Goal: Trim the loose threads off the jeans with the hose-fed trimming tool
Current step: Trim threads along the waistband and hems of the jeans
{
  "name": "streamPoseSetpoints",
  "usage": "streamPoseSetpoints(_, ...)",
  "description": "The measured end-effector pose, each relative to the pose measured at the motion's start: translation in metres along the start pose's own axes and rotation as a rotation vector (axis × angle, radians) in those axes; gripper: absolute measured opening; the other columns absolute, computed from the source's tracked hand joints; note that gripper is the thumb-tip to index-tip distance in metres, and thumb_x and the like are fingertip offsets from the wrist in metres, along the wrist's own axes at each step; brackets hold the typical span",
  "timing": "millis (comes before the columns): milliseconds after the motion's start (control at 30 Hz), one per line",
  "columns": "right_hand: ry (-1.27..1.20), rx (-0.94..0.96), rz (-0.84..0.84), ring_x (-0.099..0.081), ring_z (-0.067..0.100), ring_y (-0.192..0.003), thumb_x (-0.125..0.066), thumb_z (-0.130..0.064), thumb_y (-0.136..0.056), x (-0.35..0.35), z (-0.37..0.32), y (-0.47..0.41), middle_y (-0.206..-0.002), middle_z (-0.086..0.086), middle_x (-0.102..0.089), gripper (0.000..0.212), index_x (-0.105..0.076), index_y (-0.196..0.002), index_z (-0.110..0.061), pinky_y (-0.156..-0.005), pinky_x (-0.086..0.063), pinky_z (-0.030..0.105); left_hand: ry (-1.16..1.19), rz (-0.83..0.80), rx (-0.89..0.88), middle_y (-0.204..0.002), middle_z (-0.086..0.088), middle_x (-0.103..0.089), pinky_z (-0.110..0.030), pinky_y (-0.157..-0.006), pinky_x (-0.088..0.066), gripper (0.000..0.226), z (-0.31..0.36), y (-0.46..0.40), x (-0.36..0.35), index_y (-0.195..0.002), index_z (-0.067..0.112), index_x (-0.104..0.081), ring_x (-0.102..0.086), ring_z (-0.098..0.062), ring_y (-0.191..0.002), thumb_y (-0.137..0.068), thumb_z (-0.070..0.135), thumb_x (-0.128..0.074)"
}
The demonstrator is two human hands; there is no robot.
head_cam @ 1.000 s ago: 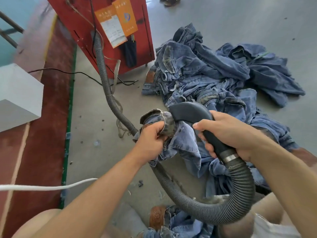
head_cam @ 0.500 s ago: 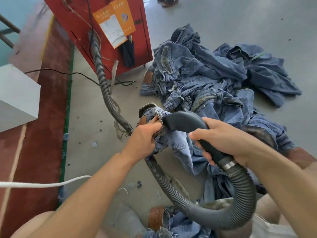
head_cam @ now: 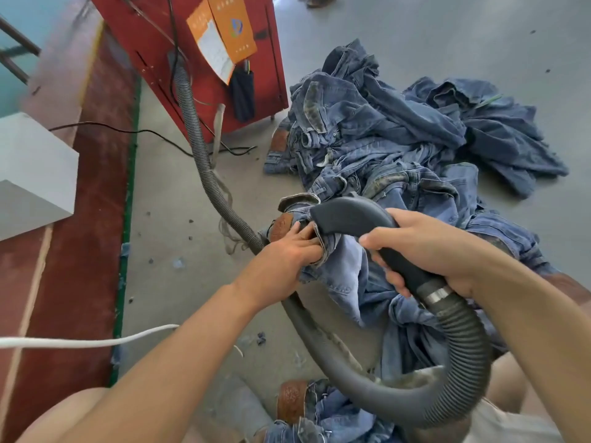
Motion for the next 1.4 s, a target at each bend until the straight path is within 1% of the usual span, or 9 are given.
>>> streamPoseSetpoints(67,-0.071,0.018,0.045,-0.05,0.024,-0.051,-0.066,-0.021,-0.098,0.001,-0.003,-0.007,-0.081,0.013,-0.053,0.019,-0.05,-0.103,-0.012,-0.048,-0.05,0.034,-0.008,-0.03,-0.045,-0.118,-0.013,-0.071,-0.062,-0.122,-0.028,0.041,0.006,0.0,-0.005,-0.086,0.008,-0.059,-0.035,-0.036,-0.149,-0.066,-0.026,-0.046)
streamPoseSetpoints(233,-0.062,0.04,0.059,-0.052,0.026,-0.051,-0.068,-0.02,-0.096,0.013,-0.002,-0.002,-0.073,0.013,-0.055,0.021,-0.049,-0.102,-0.013,-0.048,-0.05,0.036,0.006,0.001,0.09,-0.151,-0.014,-0.054,-0.054,-0.126,-0.022,0.044,-0.015,0.002,0.001,-0.102,0.003,-0.065,-0.026,-0.031,-0.154,-0.074,-0.025,-0.045)
streamPoseSetpoints(400,0.05,-0.018,-0.017,-0.052,0.026,-0.049,-0.069,-0.026,-0.097,0.0,0.005,-0.003,-0.069,0.009,-0.055,0.025,-0.05,-0.099,-0.011,-0.047,-0.05,0.034,-0.071,-0.035,-0.005,-0.128,-0.012,-0.069,-0.053,-0.125,-0.026,0.04,0.002,0.002,-0.007,-0.092,0.006,-0.065,-0.036,-0.032,-0.15,-0.07,-0.025,-0.051)
streamPoseSetpoints(533,-0.087,0.006,0.121,-0.051,0.022,-0.048,-0.062,-0.042,-0.102,0.006,0.0,-0.012,-0.075,0.011,-0.053,0.032,-0.049,-0.098,-0.013,-0.046,-0.049,0.032,-0.089,-0.089,-0.056,-0.144,-0.007,-0.061,-0.048,-0.128,-0.017,0.056,0.009,0.002,-0.016,-0.113,0.005,-0.07,-0.027,-0.027,-0.154,-0.071,-0.025,-0.051)
streamPoseSetpoints(767,-0.038,-0.066,0.046,-0.053,0.027,-0.046,-0.066,-0.047,-0.096,0.007,0.013,-0.004,-0.066,0.011,-0.055,0.037,-0.051,-0.09,-0.014,-0.046,-0.049,0.034,-0.053,-0.031,0.055,-0.141,-0.01,-0.063,-0.049,-0.127,-0.02,0.039,-0.015,0.003,0.001,-0.094,0.003,-0.064,-0.026,-0.026,-0.155,-0.071,-0.026,-0.049)
streamPoseSetpoints(933,-0.078,-0.055,0.084,-0.059,0.029,-0.048,-0.059,-0.06,-0.099,0.002,0.008,-0.012,-0.066,0.013,-0.061,0.051,-0.054,-0.106,-0.01,-0.048,-0.055,0.036,-0.101,-0.063,-0.08,-0.149,-0.005,-0.057,-0.046,-0.129,-0.018,0.057,0.007,0.004,-0.008,-0.115,0.006,-0.07,-0.024,-0.026,-0.155,-0.07,-0.025,-0.054)
streamPoseSetpoints(1067,-0.098,-0.03,0.089,-0.067,0.038,-0.056,-0.061,-0.056,-0.099,0.005,0.009,-0.008,-0.071,0.024,-0.067,0.049,-0.056,-0.098,-0.007,-0.056,-0.06,0.045,-0.068,-0.015,-0.002,-0.139,-0.008,-0.065,-0.05,-0.126,-0.025,0.041,-0.011,0.007,0.006,-0.094,0.006,-0.065,-0.027,-0.028,-0.154,-0.072,-0.028,-0.056)
streamPoseSetpoints(1167,-0.031,-0.056,0.059,-0.067,0.038,-0.054,-0.06,-0.056,-0.099,0.004,0.015,-0.002,-0.073,0.027,-0.069,0.051,-0.057,-0.097,-0.005,-0.054,-0.058,0.043,-0.071,0.004,0.04,-0.142,-0.009,-0.063,-0.049,-0.125,-0.027,0.039,-0.02,0.01,0.011,-0.094,0.005,-0.065,-0.028,-0.026,-0.153,-0.073,-0.027,-0.055)
streamPoseSetpoints(1400,-0.117,-0.027,0.213,-0.058,0.028,-0.047,-0.058,-0.058,-0.099,0.012,0.005,-0.013,-0.065,0.015,-0.062,0.05,-0.057,-0.096,-0.009,-0.05,-0.055,0.039,-0.064,-0.001,-0.157,-0.141,-0.006,-0.064,-0.044,-0.125,-0.027,0.055,0.01,0.01,-0.005,-0.102,0.009,-0.068,-0.034,-0.023,-0.149,-0.064,-0.023,-0.047)
Point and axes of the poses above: each hand's wrist, its own y-axis away from the middle knuckle, its own x-axis out of the back of the hand, z = x × y, the point moved 8 cm from there along -y, towards the middle knuckle
